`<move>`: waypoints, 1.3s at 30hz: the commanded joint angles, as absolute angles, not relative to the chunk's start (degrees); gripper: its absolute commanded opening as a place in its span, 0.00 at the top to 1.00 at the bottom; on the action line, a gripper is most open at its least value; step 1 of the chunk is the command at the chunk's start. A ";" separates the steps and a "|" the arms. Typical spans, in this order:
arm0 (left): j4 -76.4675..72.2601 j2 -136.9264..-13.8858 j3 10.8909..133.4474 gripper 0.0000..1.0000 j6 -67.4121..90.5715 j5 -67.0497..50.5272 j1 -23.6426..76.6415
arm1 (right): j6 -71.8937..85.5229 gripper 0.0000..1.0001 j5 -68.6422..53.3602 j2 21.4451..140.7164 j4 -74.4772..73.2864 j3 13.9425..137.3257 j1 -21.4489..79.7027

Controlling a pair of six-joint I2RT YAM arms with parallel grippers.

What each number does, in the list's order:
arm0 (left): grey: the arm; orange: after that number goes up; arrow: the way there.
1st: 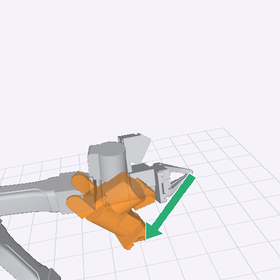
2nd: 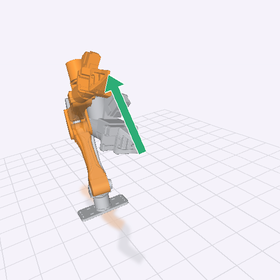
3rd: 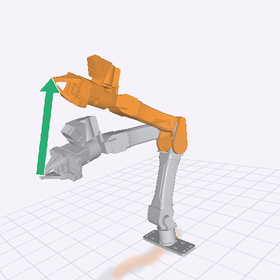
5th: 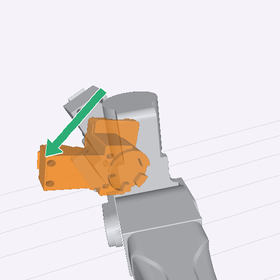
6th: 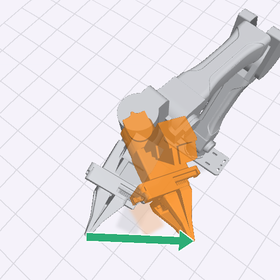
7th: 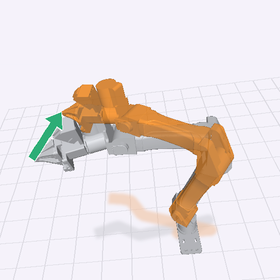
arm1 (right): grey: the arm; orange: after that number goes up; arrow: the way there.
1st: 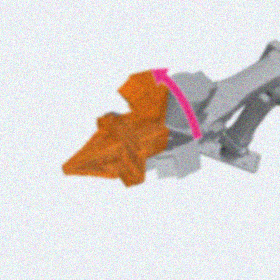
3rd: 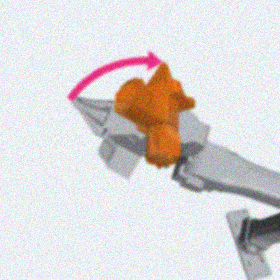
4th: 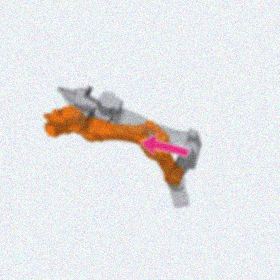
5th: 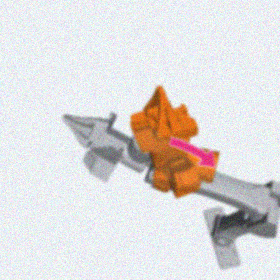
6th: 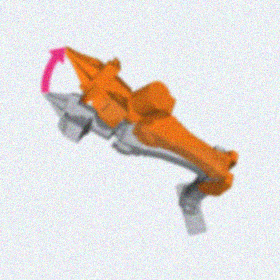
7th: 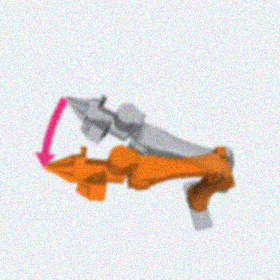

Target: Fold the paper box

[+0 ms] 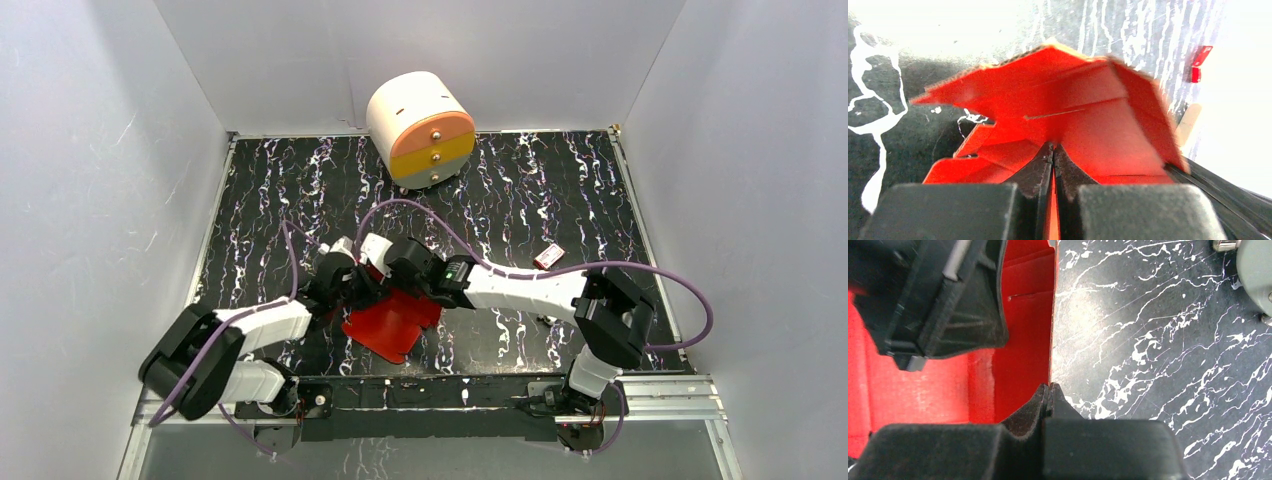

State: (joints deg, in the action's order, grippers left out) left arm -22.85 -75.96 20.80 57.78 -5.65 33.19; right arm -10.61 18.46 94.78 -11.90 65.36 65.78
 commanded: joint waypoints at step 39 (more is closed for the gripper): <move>-17.76 -64.00 24.23 0.45 45.06 -3.33 20.77 | -48.09 0.96 4.13 88.88 -0.94 56.55 58.24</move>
